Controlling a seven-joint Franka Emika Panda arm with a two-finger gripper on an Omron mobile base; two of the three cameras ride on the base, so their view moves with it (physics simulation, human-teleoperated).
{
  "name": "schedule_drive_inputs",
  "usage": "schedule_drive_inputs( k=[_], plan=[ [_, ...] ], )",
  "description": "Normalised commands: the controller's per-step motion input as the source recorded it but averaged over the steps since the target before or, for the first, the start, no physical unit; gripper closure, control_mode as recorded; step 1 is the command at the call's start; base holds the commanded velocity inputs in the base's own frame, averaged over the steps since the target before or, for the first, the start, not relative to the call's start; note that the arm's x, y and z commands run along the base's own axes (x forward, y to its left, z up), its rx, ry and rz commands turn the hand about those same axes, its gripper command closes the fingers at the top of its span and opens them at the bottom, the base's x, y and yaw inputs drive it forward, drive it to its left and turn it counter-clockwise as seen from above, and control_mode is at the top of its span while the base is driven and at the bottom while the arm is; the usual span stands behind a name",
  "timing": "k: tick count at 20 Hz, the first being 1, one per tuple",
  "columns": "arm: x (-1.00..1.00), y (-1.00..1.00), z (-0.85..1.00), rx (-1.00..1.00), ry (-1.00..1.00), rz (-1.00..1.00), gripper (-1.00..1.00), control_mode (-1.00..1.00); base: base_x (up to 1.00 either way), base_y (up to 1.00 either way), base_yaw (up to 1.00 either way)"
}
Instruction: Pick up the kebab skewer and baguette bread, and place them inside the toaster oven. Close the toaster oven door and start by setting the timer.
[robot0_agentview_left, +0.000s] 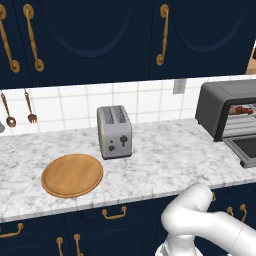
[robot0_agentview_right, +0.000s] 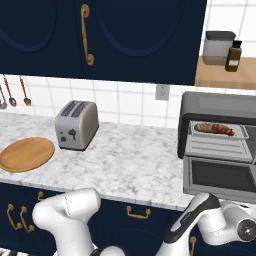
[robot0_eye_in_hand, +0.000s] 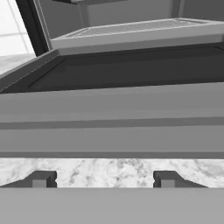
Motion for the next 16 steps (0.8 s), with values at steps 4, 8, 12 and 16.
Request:
schedule_drive_inputs(
  k=[4,8,12,16],
  plan=[
    [0.17,0.00,-0.10,0.00,-0.05,0.00,-1.00,-1.00,0.00,0.00,0.00],
    [0.05,0.00,-0.22,0.00,-0.01,0.00,-1.00,-1.00,0.00,0.00,0.00],
    [0.11,0.00,-0.12,0.00,-0.01,0.00,-1.00,-1.00,0.00,0.00,0.00],
    [0.07,0.00,0.00,0.00,-0.07,0.00,-1.00,-1.00,0.00,0.00,0.00]
  ],
)
